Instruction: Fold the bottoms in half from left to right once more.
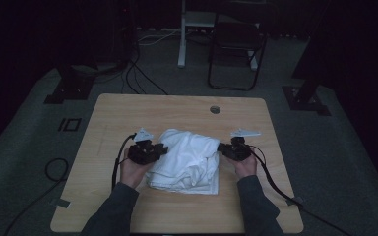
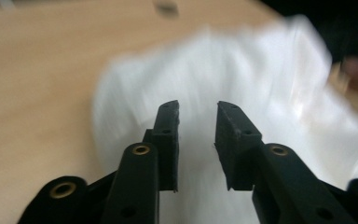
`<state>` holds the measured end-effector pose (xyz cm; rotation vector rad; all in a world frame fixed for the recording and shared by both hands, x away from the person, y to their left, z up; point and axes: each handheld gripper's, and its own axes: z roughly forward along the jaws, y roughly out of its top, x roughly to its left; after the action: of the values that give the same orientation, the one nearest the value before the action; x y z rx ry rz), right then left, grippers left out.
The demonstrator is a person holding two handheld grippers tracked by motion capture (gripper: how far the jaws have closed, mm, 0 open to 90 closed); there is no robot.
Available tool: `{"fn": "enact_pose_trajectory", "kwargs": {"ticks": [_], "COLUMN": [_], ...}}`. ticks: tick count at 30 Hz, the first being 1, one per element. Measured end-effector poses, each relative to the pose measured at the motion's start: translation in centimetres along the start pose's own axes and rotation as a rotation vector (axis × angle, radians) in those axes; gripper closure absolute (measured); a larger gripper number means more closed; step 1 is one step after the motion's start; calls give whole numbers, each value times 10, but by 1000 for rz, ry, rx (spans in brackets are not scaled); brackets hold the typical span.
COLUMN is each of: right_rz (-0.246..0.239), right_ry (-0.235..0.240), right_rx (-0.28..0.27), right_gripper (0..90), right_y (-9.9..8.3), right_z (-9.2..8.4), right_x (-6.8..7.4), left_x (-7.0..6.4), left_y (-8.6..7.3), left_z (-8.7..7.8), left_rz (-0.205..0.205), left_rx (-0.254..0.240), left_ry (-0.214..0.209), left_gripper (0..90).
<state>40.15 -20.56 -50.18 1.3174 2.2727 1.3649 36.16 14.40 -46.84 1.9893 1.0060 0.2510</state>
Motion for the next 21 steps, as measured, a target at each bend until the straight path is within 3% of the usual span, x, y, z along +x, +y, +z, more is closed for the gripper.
{"fn": "enact_pose_trajectory", "kwargs": {"ticks": [2,6,10,12,17,21], "right_rz": [0,-23,-45,-82,-106,-152], "right_ry": [-13,-75,-108,-146,-143,-110], "right_rx": [5,5,-17,-50,-105,-137], "right_gripper": [808,658,624,591,591,573], "right_y": [1,6,10,18,27,36], "right_z": [-2,-19,-34,-51,-64,-66], "right_x": [-1,-1,1,7,19,35], "left_x": [-4,-15,-16,-17,-18,-18], "left_y": [-8,-23,-29,-33,-33,-34], "left_z": [9,31,38,40,41,41], "left_rz": [0,31,11,10,17,20], "left_rx": [24,88,85,71,76,67], "left_ry": [-15,16,15,21,30,35], "left_gripper": [712,725,741,743,743,743]}}
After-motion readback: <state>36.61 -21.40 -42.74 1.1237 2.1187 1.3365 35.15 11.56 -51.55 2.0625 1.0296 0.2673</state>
